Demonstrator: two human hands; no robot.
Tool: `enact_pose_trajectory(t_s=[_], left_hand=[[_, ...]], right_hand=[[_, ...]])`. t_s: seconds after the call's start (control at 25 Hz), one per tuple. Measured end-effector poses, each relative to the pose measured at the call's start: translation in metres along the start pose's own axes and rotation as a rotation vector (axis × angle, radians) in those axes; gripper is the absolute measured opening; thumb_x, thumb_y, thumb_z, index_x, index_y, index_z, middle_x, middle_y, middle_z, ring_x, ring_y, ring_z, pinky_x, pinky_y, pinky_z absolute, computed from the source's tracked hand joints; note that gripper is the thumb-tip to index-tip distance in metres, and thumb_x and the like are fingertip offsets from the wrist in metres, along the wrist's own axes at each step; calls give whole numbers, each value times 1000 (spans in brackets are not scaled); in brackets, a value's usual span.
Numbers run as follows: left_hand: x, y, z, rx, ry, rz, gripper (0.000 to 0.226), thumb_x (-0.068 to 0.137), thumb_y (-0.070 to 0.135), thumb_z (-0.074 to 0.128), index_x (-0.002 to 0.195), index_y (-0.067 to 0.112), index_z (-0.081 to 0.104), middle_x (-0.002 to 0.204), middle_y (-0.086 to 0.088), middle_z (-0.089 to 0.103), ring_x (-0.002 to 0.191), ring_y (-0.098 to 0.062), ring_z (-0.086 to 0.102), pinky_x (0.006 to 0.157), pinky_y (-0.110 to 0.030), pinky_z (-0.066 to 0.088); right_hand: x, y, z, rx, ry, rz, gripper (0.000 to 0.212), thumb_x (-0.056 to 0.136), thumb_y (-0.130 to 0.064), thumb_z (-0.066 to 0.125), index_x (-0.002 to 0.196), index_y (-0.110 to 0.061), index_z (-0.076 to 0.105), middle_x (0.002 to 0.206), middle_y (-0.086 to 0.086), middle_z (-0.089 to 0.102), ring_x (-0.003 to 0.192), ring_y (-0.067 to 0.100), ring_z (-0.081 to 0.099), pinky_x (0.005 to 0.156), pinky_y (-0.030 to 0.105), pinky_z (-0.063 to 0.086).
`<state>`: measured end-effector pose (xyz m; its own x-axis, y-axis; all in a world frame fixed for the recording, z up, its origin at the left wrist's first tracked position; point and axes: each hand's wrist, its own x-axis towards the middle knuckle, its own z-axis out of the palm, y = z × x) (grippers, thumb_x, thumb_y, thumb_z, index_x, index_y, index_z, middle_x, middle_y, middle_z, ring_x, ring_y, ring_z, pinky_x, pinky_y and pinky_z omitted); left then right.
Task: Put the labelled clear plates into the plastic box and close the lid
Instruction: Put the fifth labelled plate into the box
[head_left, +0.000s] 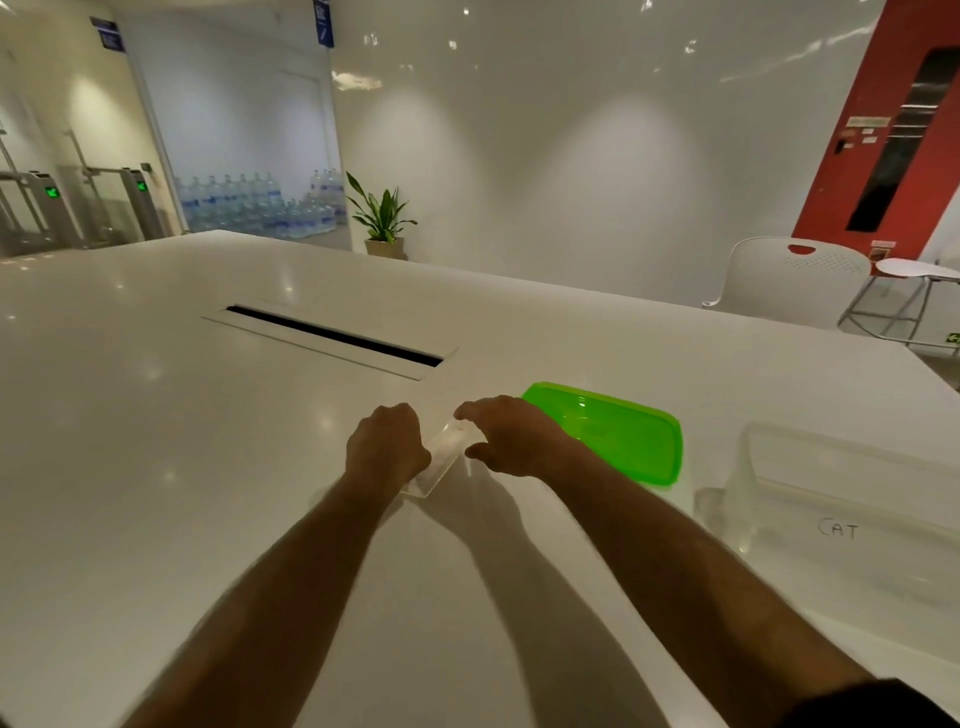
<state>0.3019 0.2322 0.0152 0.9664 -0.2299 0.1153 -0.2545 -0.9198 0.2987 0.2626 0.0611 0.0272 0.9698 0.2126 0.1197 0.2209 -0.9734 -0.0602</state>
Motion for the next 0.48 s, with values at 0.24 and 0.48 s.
enact_pose_trajectory(t_s=[0.24,0.48], left_hand=[[-1,-19,1,-38,29,45,25,75,9,64,92,16,81,84,-3,76,72,-21,67,61,-26,48],[-8,-29,-1,-81,59,68,29,78,6,61,93,21,82,92,1,80,84,-20,73,71,-27,55]], right_hand=[[1,-4,8,-19,36,-22,47,89,-20,66,134,-13,53,133,8,62,122,29,57,96,44,51],[0,0,9,-58,35,14,40,91,-21,62,131,-17,57,123,11,67,113,32,62,89,42,53]])
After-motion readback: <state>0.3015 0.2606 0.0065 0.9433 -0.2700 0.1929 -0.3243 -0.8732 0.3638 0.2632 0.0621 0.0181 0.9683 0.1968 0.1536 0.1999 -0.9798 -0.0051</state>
